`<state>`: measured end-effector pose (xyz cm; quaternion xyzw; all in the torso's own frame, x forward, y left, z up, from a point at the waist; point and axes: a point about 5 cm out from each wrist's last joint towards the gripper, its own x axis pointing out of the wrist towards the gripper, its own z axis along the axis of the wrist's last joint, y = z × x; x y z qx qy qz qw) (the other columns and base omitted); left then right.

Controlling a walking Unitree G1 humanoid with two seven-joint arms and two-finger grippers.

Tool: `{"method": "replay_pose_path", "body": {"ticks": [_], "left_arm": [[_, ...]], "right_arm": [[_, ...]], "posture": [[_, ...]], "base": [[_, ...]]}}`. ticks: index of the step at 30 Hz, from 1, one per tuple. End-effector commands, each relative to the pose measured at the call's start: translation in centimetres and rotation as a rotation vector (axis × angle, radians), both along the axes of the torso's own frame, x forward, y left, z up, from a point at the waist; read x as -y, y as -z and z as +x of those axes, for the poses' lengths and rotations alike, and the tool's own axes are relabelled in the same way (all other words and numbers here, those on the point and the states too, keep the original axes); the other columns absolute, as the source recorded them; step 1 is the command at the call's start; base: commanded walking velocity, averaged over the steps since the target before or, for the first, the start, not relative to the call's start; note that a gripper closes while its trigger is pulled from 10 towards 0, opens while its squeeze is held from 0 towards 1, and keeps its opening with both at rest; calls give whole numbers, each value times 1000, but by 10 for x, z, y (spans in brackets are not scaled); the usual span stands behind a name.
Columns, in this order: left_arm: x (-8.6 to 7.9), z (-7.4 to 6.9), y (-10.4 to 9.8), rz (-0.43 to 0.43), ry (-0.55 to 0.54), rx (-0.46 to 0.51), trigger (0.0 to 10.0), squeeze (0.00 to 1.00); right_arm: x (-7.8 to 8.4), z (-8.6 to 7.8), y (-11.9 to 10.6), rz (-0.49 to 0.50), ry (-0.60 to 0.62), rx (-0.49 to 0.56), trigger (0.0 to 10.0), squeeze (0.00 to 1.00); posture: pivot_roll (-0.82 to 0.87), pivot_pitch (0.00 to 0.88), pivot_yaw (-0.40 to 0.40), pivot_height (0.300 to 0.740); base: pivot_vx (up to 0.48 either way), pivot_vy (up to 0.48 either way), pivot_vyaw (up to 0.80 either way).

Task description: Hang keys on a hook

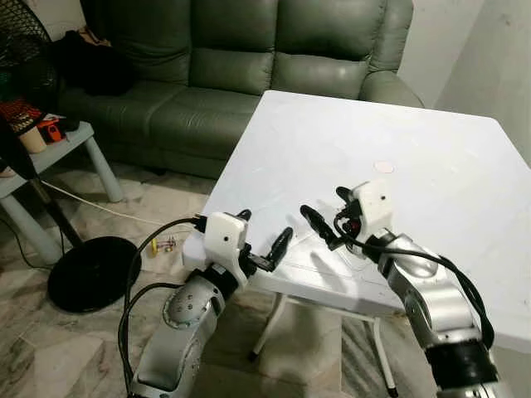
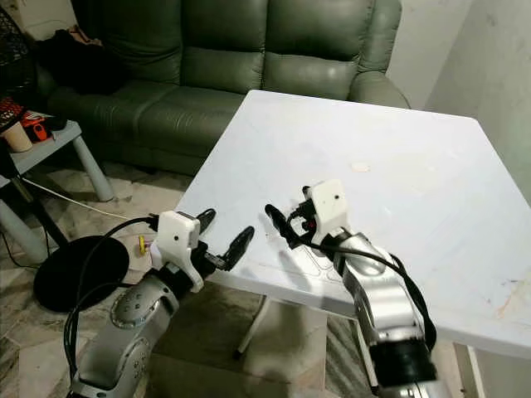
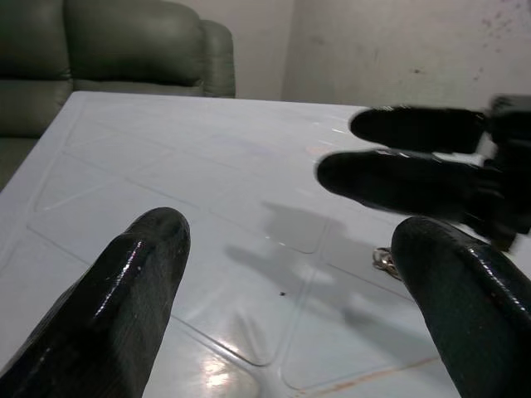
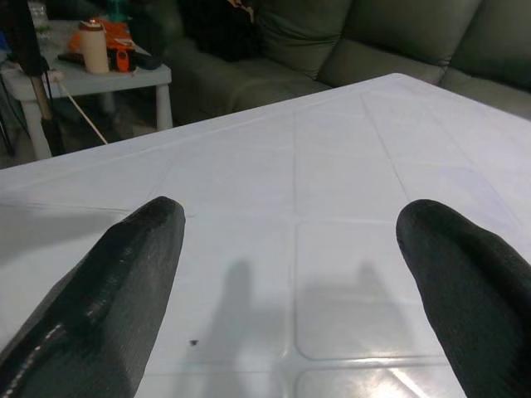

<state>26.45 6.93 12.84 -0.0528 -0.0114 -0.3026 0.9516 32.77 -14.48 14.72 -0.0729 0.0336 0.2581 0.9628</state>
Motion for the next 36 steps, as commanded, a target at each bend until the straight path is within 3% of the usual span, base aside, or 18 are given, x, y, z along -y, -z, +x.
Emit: {"method": "replay_pose_path", "body": {"ticks": [1, 9, 16, 18, 22, 28, 31, 36], "left_arm": [[2, -3, -2, 15, 17, 7, 10000, 0], [3, -7, -4, 16, 28, 1, 10000, 0], [1, -11, -5, 15, 24, -5, 10000, 0], [1, -12, -5, 16, 23, -6, 10000, 0], [1, -16, -4, 15, 24, -17, 10000, 0], [3, -19, -3, 20, 34, -26, 10000, 0], [4, -23, -2, 16, 46, -39, 10000, 0], [4, -24, -2, 14, 49, -44, 10000, 0]], "right_arm": [[1, 6, 1, -28, 3, -39, 10000, 0], [10, 21, 10, -70, 96, -105, 10000, 0], [17, 22, 18, -74, 104, -115, 10000, 0], [18, 22, 19, -81, 104, -107, 10000, 0], [27, 17, 16, -133, 44, 22, 10000, 0], [37, 15, 15, -167, 37, 73, 10000, 0], [47, 12, 16, -212, 6, 68, 10000, 0], [51, 12, 16, -240, -1, 57, 10000, 0]], "posture": [[34, 0, -46, 715], [53, 0, -50, 715], [55, 4, -48, 715], [54, 9, -47, 715], [44, 29, -36, 715], [36, 49, -26, 715], [30, 63, -22, 715], [28, 66, -20, 715]], "base": [[0, 0, 0], [0, 0, 0], [0, 0, 0], [0, 0, 0], [0, 0, 0], [0, 0, 0], [0, 0, 0], [0, 0, 0]]}}
